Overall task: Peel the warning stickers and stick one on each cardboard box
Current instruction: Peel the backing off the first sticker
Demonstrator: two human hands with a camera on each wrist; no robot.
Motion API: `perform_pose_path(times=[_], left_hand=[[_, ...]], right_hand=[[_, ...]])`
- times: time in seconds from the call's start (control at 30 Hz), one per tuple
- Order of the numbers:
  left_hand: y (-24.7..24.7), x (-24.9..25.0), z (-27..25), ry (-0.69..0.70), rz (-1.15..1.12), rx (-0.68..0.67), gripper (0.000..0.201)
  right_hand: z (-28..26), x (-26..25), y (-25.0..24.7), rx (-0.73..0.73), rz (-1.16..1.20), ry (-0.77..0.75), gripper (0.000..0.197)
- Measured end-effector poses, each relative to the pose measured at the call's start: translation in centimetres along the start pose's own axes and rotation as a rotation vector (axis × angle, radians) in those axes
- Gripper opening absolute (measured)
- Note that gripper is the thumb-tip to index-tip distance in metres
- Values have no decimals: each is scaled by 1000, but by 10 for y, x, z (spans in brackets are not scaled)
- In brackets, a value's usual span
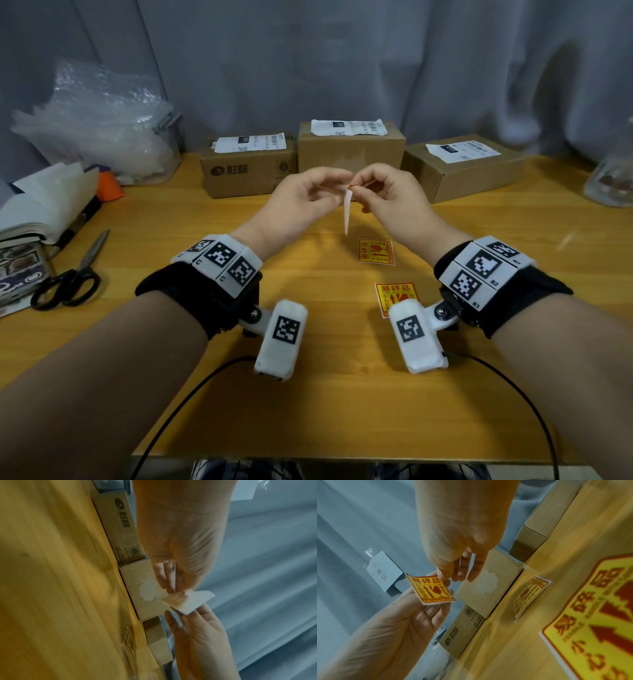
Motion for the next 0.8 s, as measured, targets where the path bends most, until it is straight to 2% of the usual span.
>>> perform_pose_path(times=[0.2, 0.4, 0.8], left_hand=[[-1, 5, 3, 140, 216, 159, 18], [-2, 5, 4, 196, 433, 172, 8], [-13, 1, 5, 202, 440, 178, 8]], right_hand=[[-3, -2, 1, -60, 98, 89, 19], [-1, 0, 3, -97, 111, 119, 21], [2, -2, -6, -69, 66, 137, 17]])
Point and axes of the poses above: each hand's wrist, its own z-axis towards the middle knuckle, its own y-axis out of the palm, x = y × z, the point moved 2 cm from there along z, towards the middle knuckle, and after that the axes turned 10 degrees about x, right-handed, at the moved point
